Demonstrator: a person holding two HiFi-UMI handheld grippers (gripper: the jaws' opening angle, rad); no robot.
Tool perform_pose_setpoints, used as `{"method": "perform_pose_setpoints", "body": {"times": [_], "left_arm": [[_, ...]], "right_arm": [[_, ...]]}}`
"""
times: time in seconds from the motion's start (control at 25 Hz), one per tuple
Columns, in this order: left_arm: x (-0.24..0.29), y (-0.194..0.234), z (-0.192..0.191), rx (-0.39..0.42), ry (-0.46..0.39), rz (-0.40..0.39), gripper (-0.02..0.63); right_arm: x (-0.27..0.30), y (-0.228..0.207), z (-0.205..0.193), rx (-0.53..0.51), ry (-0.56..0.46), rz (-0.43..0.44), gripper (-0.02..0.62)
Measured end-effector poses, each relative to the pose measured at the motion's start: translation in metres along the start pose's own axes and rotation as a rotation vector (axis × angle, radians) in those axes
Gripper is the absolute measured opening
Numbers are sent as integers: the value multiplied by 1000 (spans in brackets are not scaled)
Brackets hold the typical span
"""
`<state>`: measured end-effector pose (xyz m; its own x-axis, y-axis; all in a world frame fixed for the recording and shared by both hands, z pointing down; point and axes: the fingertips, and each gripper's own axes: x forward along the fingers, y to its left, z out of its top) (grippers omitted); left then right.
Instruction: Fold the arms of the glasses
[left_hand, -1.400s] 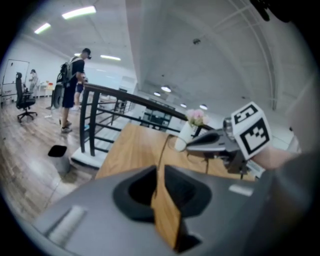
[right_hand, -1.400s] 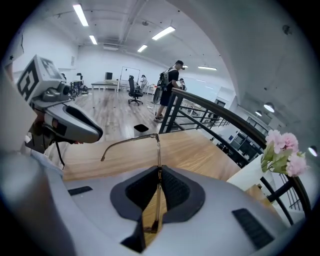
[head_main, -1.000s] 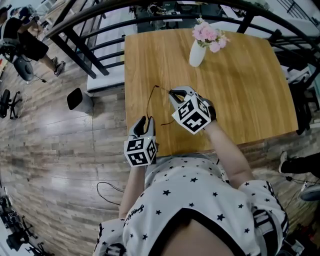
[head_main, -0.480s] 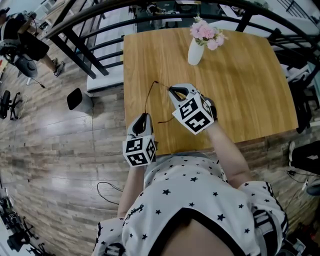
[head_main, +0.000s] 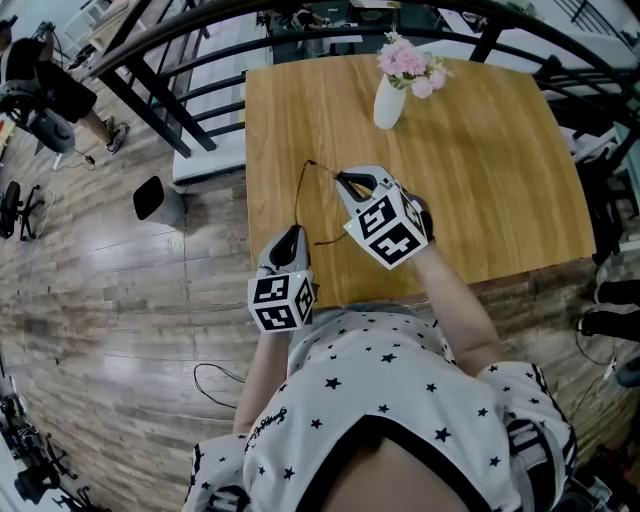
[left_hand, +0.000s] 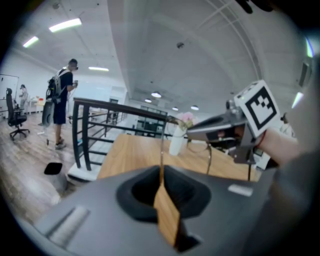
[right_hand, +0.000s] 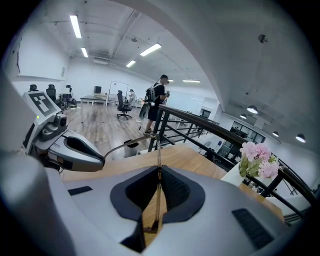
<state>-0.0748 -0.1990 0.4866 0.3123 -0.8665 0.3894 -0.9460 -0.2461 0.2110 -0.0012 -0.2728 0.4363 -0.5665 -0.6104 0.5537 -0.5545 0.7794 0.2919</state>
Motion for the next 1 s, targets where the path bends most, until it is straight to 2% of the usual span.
{"method": "perform_pose_setpoints", "body": {"times": [1.0], "left_arm": [[11, -39, 11, 48, 19, -122, 35]], "right_arm": [[-2, 13, 7, 46, -55, 24, 20]]}}
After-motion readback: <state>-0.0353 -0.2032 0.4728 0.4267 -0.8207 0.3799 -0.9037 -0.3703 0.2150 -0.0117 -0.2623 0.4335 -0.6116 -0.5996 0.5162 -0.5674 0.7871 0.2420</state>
